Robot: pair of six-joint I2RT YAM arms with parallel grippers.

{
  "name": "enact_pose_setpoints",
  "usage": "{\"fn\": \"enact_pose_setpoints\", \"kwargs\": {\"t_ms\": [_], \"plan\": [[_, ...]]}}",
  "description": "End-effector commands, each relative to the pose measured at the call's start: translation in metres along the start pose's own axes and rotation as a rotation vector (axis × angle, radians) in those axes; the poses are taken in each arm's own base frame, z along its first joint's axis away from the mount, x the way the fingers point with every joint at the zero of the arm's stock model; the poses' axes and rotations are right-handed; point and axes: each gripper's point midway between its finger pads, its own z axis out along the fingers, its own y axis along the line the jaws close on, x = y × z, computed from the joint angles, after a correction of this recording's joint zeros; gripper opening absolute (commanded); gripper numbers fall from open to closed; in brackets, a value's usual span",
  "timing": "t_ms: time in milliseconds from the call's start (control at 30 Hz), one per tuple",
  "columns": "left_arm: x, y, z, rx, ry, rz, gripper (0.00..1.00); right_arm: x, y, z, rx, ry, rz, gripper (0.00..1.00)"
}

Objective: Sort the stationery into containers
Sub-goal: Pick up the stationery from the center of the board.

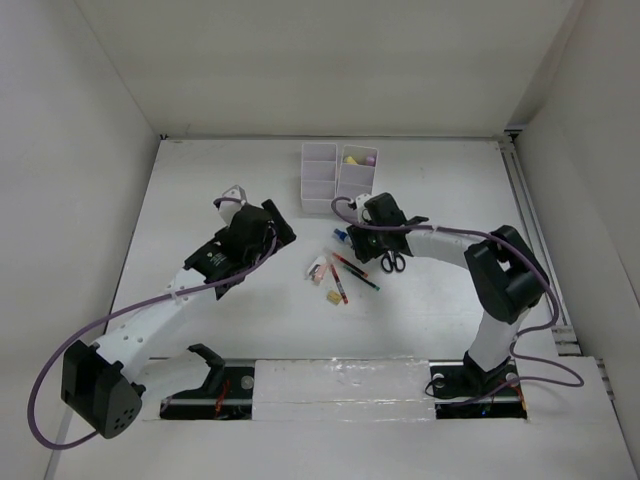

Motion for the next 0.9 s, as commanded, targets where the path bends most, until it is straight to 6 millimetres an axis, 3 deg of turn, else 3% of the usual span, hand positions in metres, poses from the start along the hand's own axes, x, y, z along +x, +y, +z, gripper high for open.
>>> {"fn": "enact_pose_setpoints", "kwargs": {"t_ms": [0,200,267,300,433,600,867], "plan": [[-0.004,-0.004,0.0,0.02,-0.017,0.009,1.0,-0.004,0.002,0.008,-0.025,-0.018,0.008,0.56],[-0.002,-0.01,0.003,0.047,-0.012,0.014,1.0,0.002,0.002,0.013,-0.024,0.001,0.009,0.38],[0.003,-0.015,0.004,0.081,0.008,0.023,1.0,-0.005,0.002,0.01,-0.025,-0.022,0.016,0.07],[0.006,-0.016,0.005,0.094,0.015,0.022,1.0,-0.008,0.003,0.008,-0.026,-0.031,0.028,0.0],[0.009,-0.04,-0.004,0.255,0.026,0.038,1.0,-0.038,0.019,-0.023,-0.103,-0.156,0.029,0.0],[0.01,-0.082,-0.025,0.514,0.043,0.067,1.0,-0.079,0.045,-0.091,-0.219,-0.339,0.021,0.0],[0.018,-0.123,-0.055,0.811,0.076,0.093,1.0,-0.106,0.107,-0.156,-0.445,-0.493,-0.035,0.0]]}}
